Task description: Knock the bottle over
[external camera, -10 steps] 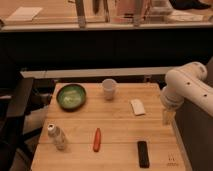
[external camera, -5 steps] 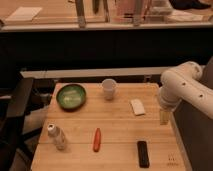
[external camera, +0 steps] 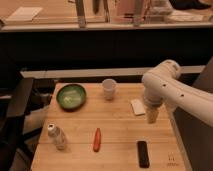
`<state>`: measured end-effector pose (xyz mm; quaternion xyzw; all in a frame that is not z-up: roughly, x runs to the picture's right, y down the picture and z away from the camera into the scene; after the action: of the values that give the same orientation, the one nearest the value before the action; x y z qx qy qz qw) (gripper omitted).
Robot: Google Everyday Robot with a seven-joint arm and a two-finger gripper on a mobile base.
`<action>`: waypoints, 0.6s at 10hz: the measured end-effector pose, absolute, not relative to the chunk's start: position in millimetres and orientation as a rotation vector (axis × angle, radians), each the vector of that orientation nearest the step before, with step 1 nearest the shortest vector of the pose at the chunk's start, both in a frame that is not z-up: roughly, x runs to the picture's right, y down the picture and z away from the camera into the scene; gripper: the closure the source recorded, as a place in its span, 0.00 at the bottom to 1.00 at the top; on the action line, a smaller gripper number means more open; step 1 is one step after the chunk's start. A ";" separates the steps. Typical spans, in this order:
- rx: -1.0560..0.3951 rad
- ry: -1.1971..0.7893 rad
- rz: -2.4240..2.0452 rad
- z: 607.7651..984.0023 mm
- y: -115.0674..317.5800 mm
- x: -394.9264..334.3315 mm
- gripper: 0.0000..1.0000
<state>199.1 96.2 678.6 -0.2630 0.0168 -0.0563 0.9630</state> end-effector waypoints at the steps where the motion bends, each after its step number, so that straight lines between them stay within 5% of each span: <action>1: -0.531 0.027 -0.129 678.4 95.9 187.4 0.20; 6: -0.516 -0.004 -0.224 676.5 93.9 127.6 0.20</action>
<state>127.6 93.9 676.5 -0.2544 -0.0018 -0.1103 0.9608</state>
